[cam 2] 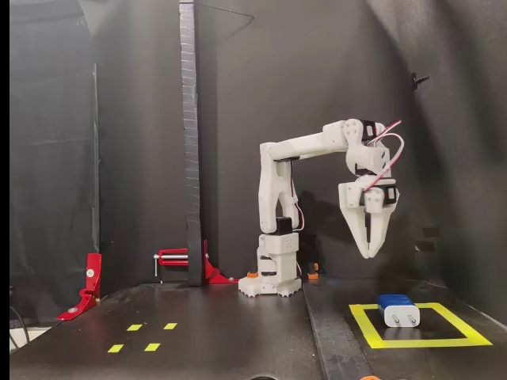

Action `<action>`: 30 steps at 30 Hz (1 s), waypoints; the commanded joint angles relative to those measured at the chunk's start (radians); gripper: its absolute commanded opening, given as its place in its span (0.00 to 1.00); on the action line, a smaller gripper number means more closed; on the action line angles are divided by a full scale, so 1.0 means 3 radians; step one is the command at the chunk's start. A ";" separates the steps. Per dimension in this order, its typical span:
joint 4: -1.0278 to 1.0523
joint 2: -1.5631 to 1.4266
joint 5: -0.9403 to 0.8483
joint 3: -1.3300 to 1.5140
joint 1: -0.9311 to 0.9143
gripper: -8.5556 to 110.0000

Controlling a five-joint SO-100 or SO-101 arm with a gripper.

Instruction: Grasp the block and place it in the designated area.

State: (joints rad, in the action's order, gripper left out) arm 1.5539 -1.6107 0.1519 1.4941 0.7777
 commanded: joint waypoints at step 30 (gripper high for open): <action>-0.0358 0.0220 -0.0245 -0.0143 -0.2587 0.07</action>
State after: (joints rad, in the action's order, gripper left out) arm 1.4496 -1.5417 0.0966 1.4926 0.0414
